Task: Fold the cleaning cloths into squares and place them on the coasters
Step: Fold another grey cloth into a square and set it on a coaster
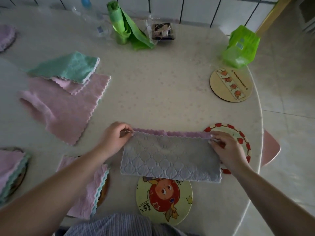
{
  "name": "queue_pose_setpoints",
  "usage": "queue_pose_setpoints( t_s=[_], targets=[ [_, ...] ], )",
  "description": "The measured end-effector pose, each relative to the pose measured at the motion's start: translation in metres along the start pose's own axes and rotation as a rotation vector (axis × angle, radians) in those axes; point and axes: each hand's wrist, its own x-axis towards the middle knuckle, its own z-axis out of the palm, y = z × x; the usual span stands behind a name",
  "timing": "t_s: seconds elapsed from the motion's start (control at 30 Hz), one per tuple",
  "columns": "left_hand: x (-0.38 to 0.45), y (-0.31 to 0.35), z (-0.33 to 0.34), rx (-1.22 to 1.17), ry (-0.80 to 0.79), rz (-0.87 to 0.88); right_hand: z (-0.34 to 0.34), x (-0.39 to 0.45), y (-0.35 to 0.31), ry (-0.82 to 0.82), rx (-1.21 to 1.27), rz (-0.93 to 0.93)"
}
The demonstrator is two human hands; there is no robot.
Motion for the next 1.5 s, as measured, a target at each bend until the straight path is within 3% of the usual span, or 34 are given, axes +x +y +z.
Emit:
queue_pose_setpoints(
  t_s=[0.1, 0.33, 0.43, 0.57, 0.67, 0.8, 0.9, 1.07, 1.23, 1.5],
  targets=[
    [0.003, -0.002, 0.000, 0.094, -0.025, 0.109, 0.001, 0.003, 0.001, -0.009, 0.002, -0.013],
    [0.002, -0.004, 0.005, 0.160, 0.021, 0.170, 0.006, -0.001, 0.003, 0.079, 0.056, 0.031],
    [0.003, -0.007, 0.007, 0.105, 0.091, 0.098, 0.004, -0.002, 0.007, 0.186, 0.085, 0.049],
    [0.007, -0.010, 0.011, 0.108, 0.091, 0.040, 0.006, -0.001, 0.013, 0.180, 0.016, 0.051],
    [0.004, -0.007, 0.008, 0.030, 0.119, -0.115, 0.007, -0.002, 0.009, 0.182, 0.049, 0.035],
    [-0.012, -0.003, 0.005, -0.040, -0.038, -0.240, 0.007, -0.008, 0.002, 0.171, 0.146, 0.045],
    [-0.021, -0.004, 0.009, -0.086, -0.020, -0.248, 0.009, -0.008, 0.002, 0.160, 0.130, 0.063],
    [-0.025, -0.005, 0.018, -0.075, 0.059, -0.154, 0.006, -0.009, 0.008, 0.156, 0.044, 0.004],
    [-0.018, -0.010, 0.019, -0.043, 0.194, 0.071, 0.006, -0.008, 0.015, 0.177, -0.017, -0.114],
    [-0.016, -0.017, 0.026, -0.018, 0.232, 0.087, 0.006, -0.011, 0.014, 0.214, -0.098, -0.195]
  ],
)
